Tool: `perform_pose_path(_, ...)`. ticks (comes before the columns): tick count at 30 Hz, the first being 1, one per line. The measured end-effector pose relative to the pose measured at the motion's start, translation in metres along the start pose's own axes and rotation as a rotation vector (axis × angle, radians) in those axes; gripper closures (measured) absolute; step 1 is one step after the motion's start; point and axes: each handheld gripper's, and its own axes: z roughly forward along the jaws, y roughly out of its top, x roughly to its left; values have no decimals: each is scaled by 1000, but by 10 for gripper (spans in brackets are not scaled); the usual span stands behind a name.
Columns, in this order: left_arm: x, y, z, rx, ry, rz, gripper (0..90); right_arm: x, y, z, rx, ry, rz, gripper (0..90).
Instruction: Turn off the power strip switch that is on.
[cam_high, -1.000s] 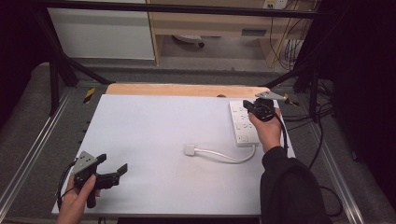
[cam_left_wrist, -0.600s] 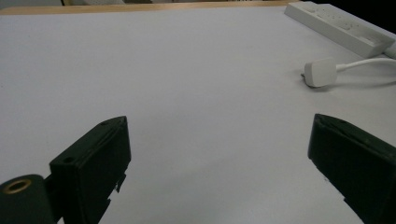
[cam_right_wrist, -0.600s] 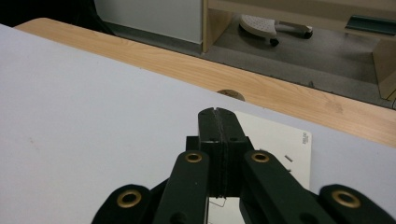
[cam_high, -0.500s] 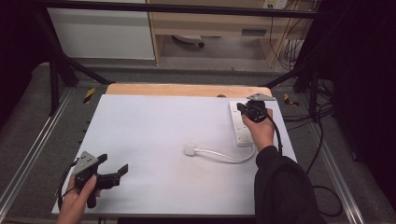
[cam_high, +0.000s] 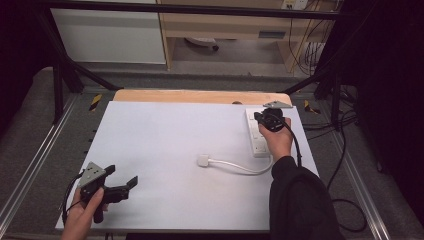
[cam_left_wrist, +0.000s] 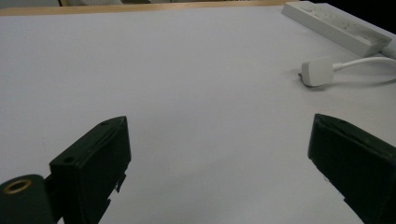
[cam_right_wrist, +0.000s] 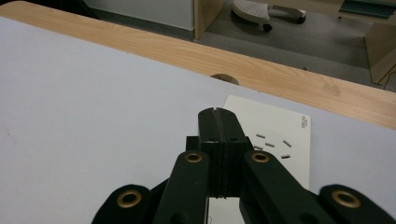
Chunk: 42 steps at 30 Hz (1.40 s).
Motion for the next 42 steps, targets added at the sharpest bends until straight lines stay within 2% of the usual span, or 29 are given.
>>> perform_pose_path(21, 0, 0, 0, 0, -8, -1, 57, -2, -16, 27, 77, -30, 10, 900)
perform_pose_path(42, 0, 0, 0, 2, -13, 7, 59, -3, -20, 36, 93, -41, 38, 900)
